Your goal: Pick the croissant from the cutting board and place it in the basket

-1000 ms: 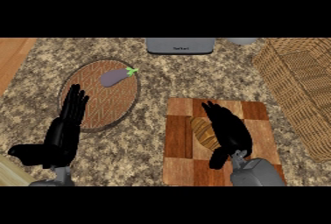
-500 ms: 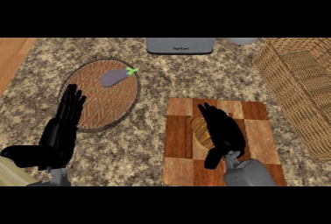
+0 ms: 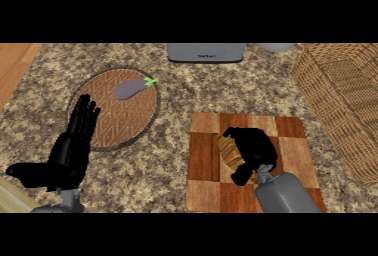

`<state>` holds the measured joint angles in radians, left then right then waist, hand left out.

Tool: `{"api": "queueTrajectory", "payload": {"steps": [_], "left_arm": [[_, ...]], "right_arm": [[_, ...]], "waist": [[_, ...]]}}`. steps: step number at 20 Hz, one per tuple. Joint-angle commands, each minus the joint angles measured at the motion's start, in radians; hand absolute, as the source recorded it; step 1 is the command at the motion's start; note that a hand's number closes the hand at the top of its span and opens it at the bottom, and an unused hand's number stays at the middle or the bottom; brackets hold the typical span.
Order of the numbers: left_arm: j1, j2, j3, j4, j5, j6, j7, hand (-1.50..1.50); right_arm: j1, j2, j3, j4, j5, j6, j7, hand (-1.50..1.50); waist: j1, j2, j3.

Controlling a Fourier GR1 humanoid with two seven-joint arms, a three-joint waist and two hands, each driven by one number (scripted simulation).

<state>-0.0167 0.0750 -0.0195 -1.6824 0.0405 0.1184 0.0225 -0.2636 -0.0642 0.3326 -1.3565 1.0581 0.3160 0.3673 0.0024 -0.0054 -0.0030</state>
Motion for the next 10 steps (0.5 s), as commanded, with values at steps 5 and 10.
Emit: {"api": "queueTrajectory", "payload": {"steps": [5,10], "left_arm": [[0.064,-0.029,-0.018,-0.022,-0.025,0.006,-0.029,0.0],[0.005,-0.031,-0.021,-0.027,-0.021,0.008,0.006,0.0]], "right_arm": [[-0.002,0.012,0.042,0.03,0.078,-0.023,-0.048,1.5],[-0.128,0.035,-0.207,0.174,0.066,-0.095,0.15,1.5]], "waist": [[0.001,0.005,0.003],[0.021,0.018,0.004]]}}
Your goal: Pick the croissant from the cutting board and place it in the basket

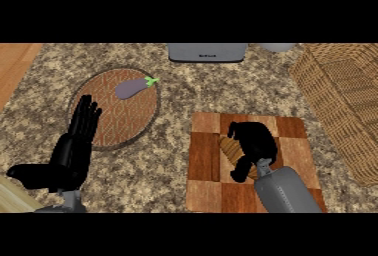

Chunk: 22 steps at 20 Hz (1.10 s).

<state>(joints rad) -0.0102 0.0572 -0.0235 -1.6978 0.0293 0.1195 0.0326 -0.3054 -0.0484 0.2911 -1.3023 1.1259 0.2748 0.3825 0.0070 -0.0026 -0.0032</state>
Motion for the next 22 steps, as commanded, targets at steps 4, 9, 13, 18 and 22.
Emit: {"api": "queueTrajectory", "payload": {"steps": [4,9,13,18,22], "left_arm": [[-0.016,0.007,0.011,-0.014,0.009,-0.005,-0.006,0.0],[-0.043,-0.005,-0.027,-0.004,-0.009,-0.014,-0.014,0.0],[-0.045,-0.012,-0.051,0.005,-0.004,-0.034,-0.021,0.0],[-0.091,-0.018,-0.048,0.028,-0.005,-0.029,-0.005,0.0],[-0.067,-0.012,-0.072,0.005,-0.008,-0.046,0.012,0.0]], "right_arm": [[-0.106,-0.026,-0.398,0.129,-0.021,-0.144,0.374,1.5],[-0.265,-0.074,-0.532,0.23,0.05,-0.276,0.608,1.5],[-0.397,-0.093,-0.581,0.324,0.126,-0.439,0.726,1.5],[-0.512,-0.104,-0.608,0.368,0.209,-0.679,0.733,1.5],[-0.641,-0.148,-0.615,0.436,0.321,-0.757,0.766,1.5]], "waist": [[-0.005,0.048,0.007],[0.069,0.063,0.005],[0.116,0.061,0.006],[0.115,0.057,0.007],[0.129,0.045,0.004]]}}
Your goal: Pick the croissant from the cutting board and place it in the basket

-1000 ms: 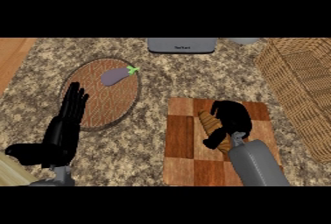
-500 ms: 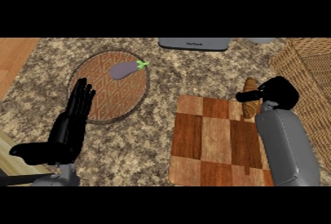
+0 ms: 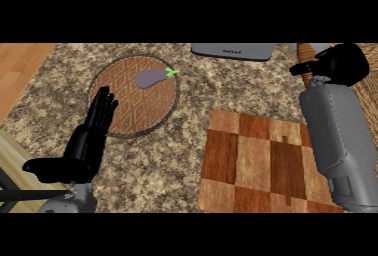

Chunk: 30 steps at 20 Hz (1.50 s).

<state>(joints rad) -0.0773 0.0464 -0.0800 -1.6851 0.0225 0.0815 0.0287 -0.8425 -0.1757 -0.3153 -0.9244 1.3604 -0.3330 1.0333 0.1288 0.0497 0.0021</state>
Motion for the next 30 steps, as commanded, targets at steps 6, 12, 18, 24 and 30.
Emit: {"api": "queueTrajectory", "payload": {"steps": [6,12,18,24,30], "left_arm": [[0.002,0.011,0.014,0.029,-0.005,-0.004,-0.02,0.0],[-0.027,0.011,0.034,0.029,-0.003,0.014,0.002,0.0],[0.009,0.003,0.025,-0.01,0.004,0.017,0.029,0.0],[0.006,-0.003,0.04,0.014,-0.008,0.039,0.01,0.0],[0.029,0.032,0.068,0.013,0.006,0.012,0.0,0.0]], "right_arm": [[-0.26,0.007,-0.047,0.172,0.204,-0.25,0.183,1.5],[-0.335,-0.013,-0.14,0.263,0.285,-0.249,0.276,1.5],[-0.333,-0.015,-0.168,0.359,0.433,-0.182,0.39,1.5],[-0.376,-0.091,-0.237,0.384,0.451,-0.145,0.354,1.5],[-0.296,-0.077,-0.279,0.373,0.479,-0.229,0.336,1.5]], "waist": [[-0.013,-0.013,-0.003],[-0.043,-0.019,-0.003],[-0.057,-0.029,-0.003],[-0.085,-0.035,-0.002],[-0.1,-0.04,-0.002]]}}
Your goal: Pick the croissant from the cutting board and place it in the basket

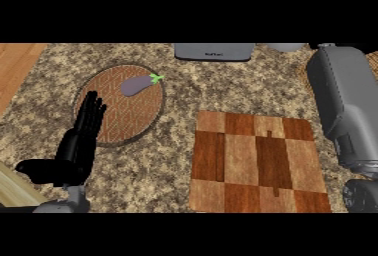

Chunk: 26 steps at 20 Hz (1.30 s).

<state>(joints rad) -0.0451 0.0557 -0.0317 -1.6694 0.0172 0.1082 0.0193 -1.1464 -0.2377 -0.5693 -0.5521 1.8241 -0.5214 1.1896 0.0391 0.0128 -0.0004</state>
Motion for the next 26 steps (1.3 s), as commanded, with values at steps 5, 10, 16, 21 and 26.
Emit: {"api": "queueTrajectory", "payload": {"steps": [5,10,16,21,26], "left_arm": [[0.047,0.025,0.022,-0.049,0.03,-0.027,0.023,0.0],[0.015,-0.023,-0.012,-0.005,-0.024,0.029,0.012,0.0],[0.019,0.001,0.02,-0.012,0.0,0.008,0.013,0.0],[0.076,-0.016,-0.02,-0.08,-0.026,0.02,0.02,0.0],[0.019,-0.01,0.009,-0.029,0.004,-0.001,0.017,0.0]], "right_arm": [[0.061,0.018,-0.033,-0.031,0.033,-0.014,0.172,1.5],[0.093,-0.008,-0.087,-0.045,-0.016,0.029,0.093,1.5],[0.148,-0.033,-0.108,-0.002,-0.035,-0.017,0.057,1.5],[0.248,-0.029,-0.142,-0.036,-0.105,-0.126,-0.036,1.5],[0.257,-0.037,-0.142,-0.033,-0.132,-0.151,-0.046,1.5]], "waist": [[-0.022,-0.013,0.0],[-0.035,-0.012,0.0],[-0.025,-0.009,0.001],[-0.027,-0.011,0.001],[-0.025,-0.008,0.001]]}}
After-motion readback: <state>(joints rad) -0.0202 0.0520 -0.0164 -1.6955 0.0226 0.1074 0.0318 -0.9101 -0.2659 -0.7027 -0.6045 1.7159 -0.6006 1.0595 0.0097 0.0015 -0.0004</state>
